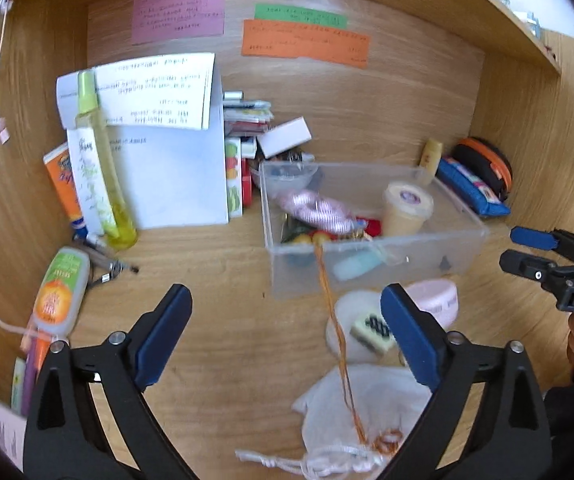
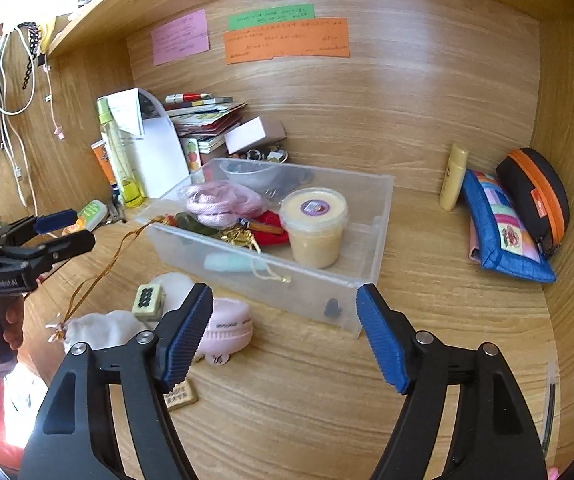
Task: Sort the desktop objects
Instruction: 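Grasp the white drawstring pouch with the left tool while the right tool grasps the pink compact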
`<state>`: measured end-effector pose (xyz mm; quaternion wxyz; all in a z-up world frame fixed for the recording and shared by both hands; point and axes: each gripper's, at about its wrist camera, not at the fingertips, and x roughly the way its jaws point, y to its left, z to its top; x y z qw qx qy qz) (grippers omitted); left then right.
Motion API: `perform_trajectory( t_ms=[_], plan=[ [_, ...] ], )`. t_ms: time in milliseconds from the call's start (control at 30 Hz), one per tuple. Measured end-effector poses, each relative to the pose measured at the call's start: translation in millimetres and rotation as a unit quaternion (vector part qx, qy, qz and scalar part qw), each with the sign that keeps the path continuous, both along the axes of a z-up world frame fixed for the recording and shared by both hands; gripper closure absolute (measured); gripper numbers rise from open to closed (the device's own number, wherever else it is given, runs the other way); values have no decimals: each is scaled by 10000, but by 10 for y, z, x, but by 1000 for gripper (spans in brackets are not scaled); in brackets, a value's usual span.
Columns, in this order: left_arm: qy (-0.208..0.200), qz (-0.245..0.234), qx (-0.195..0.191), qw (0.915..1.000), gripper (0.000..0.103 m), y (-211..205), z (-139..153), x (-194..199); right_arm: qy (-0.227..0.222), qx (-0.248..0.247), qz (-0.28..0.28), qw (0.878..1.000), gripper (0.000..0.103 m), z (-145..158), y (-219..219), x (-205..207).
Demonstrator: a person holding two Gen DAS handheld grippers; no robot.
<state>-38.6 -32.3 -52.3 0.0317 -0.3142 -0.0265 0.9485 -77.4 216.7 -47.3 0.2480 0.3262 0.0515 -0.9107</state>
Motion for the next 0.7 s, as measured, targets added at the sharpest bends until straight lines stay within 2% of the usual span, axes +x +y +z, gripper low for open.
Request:
perform_trajectory(
  t_ms=[167,267,400,567,700],
  plan=[
    [-70,-54,73,9999,4,120,-42,211,-1,75,-27,10000,28,-48,8,132],
    [-75,-173,186,9996,3,207,-55,311,4,40,-28,10000,22,-70,31,221],
    [-130,-292,268,9991,2,316,-115,408,-34,13,-16,10000,21,-107,47,298],
    [-448,-325,503,9972,2,356,-296,425,-203,17,41,9998,21,-204,45,324],
    [-661,-110,558,9962,2,329,-448,405,-348,34,161,9993,21,-302,20,326]
  ],
)
